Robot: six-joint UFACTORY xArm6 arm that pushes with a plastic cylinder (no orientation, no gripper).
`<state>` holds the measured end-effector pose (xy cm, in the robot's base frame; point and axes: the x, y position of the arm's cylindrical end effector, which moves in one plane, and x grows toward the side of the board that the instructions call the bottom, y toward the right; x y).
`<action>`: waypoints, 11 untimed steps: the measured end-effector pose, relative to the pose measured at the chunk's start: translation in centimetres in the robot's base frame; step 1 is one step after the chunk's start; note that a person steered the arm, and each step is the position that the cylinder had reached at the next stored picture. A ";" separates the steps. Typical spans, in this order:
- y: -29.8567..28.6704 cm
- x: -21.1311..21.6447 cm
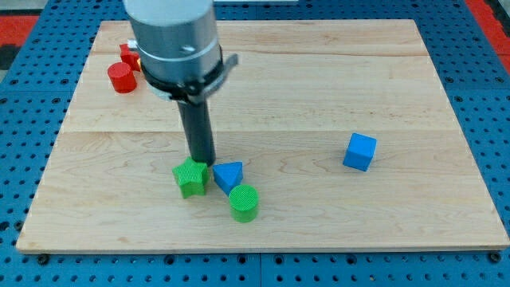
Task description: Push the green star and blue triangle to the bottom center of the board
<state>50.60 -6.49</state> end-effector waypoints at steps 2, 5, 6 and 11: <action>-10.7 -1.8; -14.1 0.7; -5.2 0.9; 4.7 0.3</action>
